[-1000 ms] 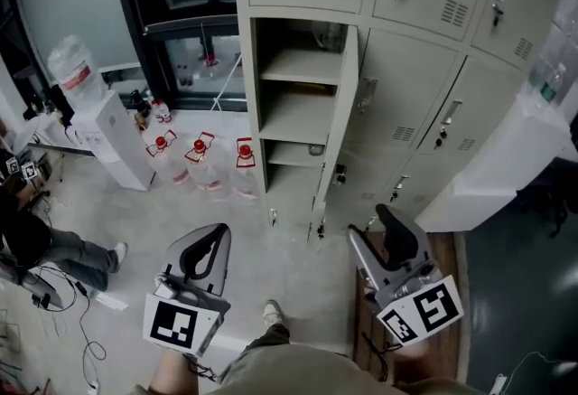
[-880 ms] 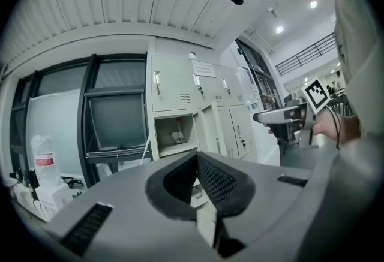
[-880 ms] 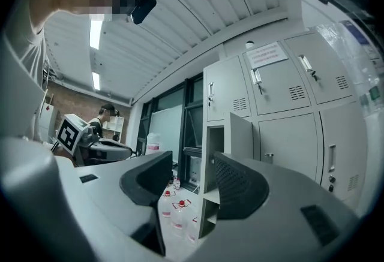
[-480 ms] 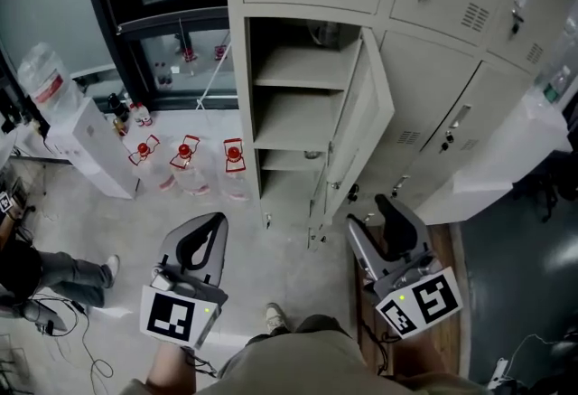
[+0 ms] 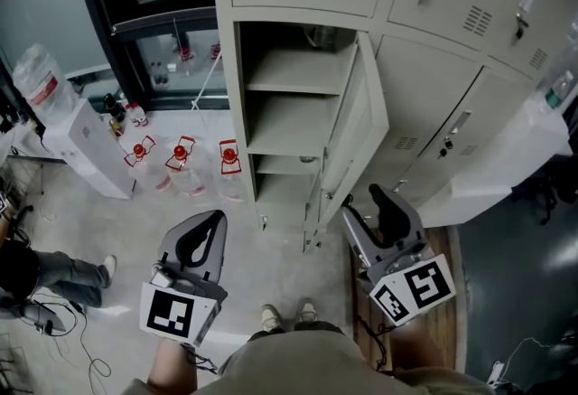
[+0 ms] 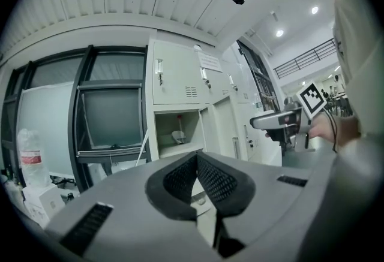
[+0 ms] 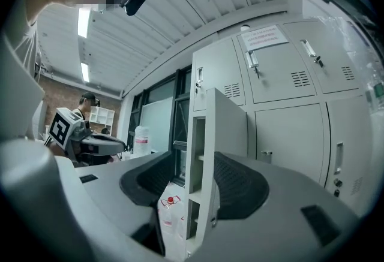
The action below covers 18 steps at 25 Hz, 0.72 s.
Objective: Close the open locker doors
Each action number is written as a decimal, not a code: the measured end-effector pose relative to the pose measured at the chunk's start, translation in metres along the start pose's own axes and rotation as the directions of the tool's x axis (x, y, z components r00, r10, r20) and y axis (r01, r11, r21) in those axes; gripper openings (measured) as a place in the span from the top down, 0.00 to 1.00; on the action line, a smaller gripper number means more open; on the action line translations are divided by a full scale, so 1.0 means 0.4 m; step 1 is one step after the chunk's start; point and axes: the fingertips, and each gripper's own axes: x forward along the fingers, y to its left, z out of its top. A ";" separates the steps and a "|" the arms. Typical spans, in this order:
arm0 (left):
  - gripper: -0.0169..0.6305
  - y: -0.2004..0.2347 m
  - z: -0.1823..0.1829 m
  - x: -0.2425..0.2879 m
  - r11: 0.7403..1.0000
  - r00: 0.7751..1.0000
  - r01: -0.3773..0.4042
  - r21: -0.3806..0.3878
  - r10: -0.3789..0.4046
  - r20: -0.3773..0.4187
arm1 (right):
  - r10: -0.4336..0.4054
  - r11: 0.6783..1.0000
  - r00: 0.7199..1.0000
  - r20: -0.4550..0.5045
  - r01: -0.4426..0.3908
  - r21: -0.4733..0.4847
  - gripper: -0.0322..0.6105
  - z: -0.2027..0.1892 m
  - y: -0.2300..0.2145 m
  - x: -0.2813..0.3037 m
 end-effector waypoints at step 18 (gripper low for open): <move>0.96 -0.027 -0.055 0.135 1.000 0.999 -0.001 -0.012 0.000 -0.039 | -0.038 0.998 0.994 -0.104 0.042 0.037 0.56 -0.135 -0.095 0.143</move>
